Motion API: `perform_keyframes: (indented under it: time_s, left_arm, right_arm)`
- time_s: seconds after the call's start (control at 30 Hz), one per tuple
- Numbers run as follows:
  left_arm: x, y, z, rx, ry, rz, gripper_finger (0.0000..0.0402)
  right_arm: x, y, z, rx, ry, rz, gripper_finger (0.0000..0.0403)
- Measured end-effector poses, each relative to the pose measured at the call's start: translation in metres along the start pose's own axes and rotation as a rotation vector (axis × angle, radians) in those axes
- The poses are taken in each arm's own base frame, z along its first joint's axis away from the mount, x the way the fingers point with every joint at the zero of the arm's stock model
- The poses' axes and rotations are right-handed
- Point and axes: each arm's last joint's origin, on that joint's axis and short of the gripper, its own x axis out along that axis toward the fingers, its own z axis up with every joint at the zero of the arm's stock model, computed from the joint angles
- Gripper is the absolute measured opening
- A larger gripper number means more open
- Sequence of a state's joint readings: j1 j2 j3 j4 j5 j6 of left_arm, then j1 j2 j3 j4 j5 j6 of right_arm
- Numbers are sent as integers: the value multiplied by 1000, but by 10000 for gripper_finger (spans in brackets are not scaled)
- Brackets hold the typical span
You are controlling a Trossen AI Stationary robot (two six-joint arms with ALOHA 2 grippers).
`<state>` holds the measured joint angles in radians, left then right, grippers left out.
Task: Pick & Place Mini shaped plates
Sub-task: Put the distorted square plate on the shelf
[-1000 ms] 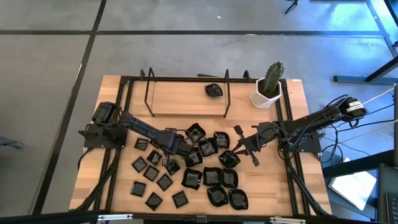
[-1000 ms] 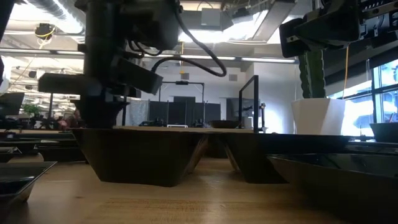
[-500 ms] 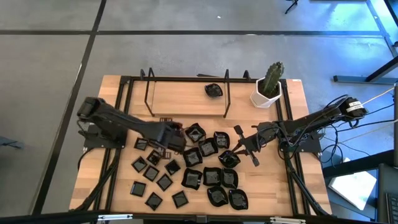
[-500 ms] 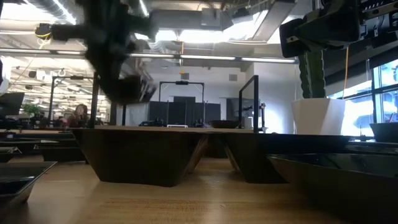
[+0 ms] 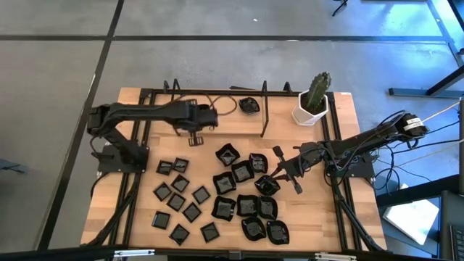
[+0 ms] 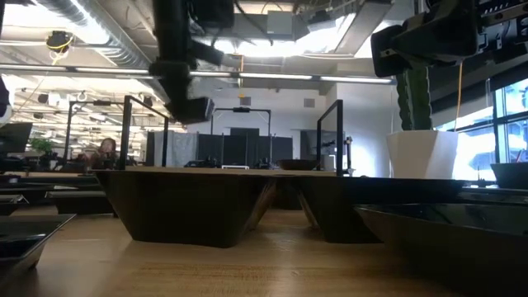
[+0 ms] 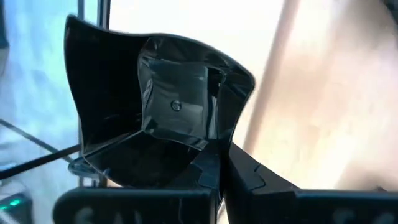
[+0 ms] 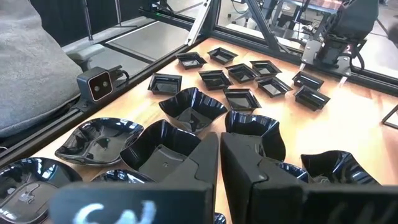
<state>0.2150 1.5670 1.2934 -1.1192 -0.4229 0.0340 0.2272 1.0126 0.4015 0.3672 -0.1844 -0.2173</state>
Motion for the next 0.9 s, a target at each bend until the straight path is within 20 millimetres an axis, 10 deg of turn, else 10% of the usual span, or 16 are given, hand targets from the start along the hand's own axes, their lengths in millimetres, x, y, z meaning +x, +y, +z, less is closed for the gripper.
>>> perform_keyframes:
  time_s: [0.9]
  left_arm:
    - [74, -4, -16, 30, 157, -57, 2]
  right_arm:
    - [0, 0, 0, -5, 1, 0, 21]
